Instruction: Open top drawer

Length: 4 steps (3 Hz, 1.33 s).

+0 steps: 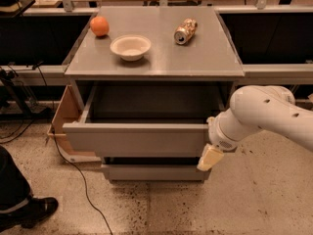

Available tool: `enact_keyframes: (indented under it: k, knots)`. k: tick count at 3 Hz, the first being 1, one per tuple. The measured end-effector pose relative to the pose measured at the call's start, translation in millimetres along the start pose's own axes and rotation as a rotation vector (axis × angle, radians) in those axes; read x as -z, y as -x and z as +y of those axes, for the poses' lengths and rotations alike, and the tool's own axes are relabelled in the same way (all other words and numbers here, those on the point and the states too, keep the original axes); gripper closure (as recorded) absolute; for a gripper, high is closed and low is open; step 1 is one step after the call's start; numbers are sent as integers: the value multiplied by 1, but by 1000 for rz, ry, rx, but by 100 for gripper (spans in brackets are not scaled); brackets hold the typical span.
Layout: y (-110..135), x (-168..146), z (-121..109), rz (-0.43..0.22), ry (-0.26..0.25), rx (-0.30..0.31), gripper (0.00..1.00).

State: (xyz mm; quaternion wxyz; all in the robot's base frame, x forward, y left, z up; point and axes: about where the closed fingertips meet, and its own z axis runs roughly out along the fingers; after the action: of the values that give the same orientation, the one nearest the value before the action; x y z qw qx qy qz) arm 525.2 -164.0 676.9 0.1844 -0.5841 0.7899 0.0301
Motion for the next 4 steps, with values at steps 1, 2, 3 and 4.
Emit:
enact_keyframes:
  k: [1, 2, 3, 4]
  knots:
    - [-8, 2, 16, 22, 29, 17, 46]
    - [-14, 8, 22, 39, 35, 26, 69]
    - [-13, 13, 21, 42, 35, 27, 92]
    - [-17, 24, 20, 54, 18, 42, 100]
